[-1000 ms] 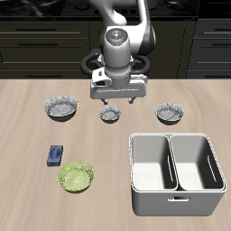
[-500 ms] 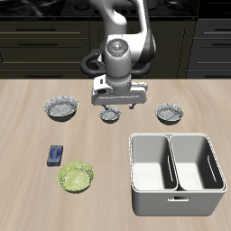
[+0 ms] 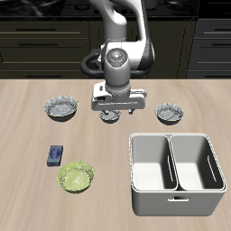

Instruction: Stack the smallest bowl on the middle-sized black bowl

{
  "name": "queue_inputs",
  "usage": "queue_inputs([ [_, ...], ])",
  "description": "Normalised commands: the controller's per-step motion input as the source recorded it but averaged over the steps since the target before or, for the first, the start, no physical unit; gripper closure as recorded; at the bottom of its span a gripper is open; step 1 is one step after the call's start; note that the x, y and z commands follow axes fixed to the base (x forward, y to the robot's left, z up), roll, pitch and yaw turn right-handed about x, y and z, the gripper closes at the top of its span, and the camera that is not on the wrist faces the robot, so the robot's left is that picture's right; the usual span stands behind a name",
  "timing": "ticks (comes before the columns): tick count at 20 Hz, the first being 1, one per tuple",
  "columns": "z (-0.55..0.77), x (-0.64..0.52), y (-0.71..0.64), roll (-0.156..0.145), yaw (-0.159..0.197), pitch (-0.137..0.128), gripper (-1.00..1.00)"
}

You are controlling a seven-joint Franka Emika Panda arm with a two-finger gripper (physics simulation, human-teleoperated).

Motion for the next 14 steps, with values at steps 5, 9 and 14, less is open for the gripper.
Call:
queue_inputs([
  [5, -0.23, -0.04, 0.02, 0.011, 0.006, 0.025, 1.00],
  [9, -0.07, -0.01, -0.04, -0.002, 0.005, 0.015, 1.00],
  [14, 0.07, 0.00, -0.02, -0.001, 0.000, -0.008, 1.00],
])
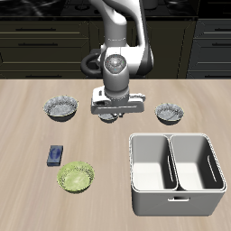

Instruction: Stack the smallest bowl on the middle-sized black bowl

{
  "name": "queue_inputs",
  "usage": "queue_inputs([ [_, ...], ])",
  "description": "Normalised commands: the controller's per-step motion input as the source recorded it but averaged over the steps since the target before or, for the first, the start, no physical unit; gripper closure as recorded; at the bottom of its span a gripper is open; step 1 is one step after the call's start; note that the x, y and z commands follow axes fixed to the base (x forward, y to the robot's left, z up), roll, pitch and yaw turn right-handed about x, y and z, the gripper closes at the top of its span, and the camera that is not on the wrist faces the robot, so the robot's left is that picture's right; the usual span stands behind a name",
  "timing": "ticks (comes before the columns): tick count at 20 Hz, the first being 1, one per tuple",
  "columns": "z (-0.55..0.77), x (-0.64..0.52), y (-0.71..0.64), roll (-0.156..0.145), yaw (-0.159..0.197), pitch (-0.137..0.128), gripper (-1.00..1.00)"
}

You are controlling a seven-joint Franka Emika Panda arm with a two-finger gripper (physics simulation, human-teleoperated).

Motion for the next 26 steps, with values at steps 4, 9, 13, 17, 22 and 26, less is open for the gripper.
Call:
queue_inputs([
  [4, 0.14, 0.01, 0.01, -0.006, 0.011, -0.017, 1.00],
  [9, 0.49, -0.01, 0.07, -0.004, 0.017, -0.069, 1.00],
  [13, 0.50, -0.01, 0.11, 0.012, 0.013, -0.072, 1.00],
  [17, 0.58, -0.03, 0.19, 0.018, -0.003, -0.083, 1.00],
  [22, 0.30, 0.01, 0.08, 0.012, -0.007, -0.044, 1.00],
  [26, 0.30, -0.01, 0.05, 0.004, -0.009, -0.046, 1.00],
])
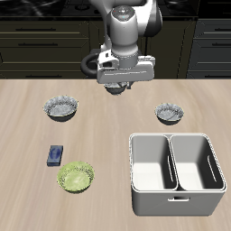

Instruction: Stack the smallest bowl on the middle-sized black bowl

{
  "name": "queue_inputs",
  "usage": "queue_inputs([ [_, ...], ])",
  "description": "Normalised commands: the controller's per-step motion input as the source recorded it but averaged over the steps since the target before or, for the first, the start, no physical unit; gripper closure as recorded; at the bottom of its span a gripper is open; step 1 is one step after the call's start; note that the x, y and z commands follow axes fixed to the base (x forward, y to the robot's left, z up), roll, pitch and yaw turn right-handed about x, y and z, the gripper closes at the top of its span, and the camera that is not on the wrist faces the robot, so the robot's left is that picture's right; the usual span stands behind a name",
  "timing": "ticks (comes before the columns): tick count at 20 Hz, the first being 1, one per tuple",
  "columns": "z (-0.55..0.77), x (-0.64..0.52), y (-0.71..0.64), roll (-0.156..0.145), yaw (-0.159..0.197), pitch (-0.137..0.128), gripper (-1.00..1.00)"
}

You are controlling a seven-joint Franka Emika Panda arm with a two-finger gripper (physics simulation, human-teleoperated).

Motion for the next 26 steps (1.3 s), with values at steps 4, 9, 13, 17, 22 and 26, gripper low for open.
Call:
queue_inputs([
  [4, 0.33, -0.02, 0.04, 0.004, -0.001, -0.051, 1.00],
  [9, 0.24, -0.04, 0.01, 0.010, -0.006, -0.045, 1.00],
  [13, 0.24, -0.04, 0.08, 0.014, 0.001, -0.064, 1.00],
  [17, 0.03, 0.04, 0.00, -0.008, 0.013, -0.047, 1.00],
  [22, 0.04, 0.05, 0.02, 0.000, -0.004, -0.031, 1.00],
  [26, 0.02, 0.00, 0.10, 0.019, 0.000, 0.000, 1.00],
])
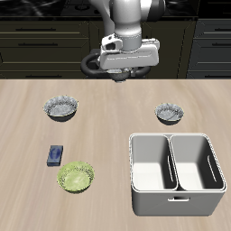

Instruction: Stack the smallest bowl on the middle-sized black bowl

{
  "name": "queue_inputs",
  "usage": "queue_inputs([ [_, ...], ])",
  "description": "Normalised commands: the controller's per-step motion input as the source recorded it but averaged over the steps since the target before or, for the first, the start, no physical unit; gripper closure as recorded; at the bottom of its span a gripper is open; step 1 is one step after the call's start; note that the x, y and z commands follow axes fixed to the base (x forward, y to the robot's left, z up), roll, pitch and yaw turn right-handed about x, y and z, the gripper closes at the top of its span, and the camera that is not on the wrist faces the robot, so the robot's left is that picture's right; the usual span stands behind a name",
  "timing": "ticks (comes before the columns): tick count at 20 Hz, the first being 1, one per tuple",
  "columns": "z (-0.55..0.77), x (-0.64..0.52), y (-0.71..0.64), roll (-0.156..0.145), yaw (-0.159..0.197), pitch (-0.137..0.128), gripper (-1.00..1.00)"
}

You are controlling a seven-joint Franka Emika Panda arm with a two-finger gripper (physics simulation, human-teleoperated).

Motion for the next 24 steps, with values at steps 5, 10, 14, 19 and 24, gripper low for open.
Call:
queue_inputs([
  [5, -0.04, -0.05, 0.30, 0.033, 0.012, 0.002, 1.00],
  [10, 0.00, -0.11, 0.42, 0.052, 0.020, -0.005, 1.00],
  [14, 0.09, -0.05, 0.33, 0.042, -0.005, -0.008, 1.00],
  [19, 0.10, 0.03, 0.45, 0.041, -0.008, -0.005, 1.00],
  [24, 0.09, 0.06, 0.43, 0.012, -0.004, -0.029, 1.00],
])
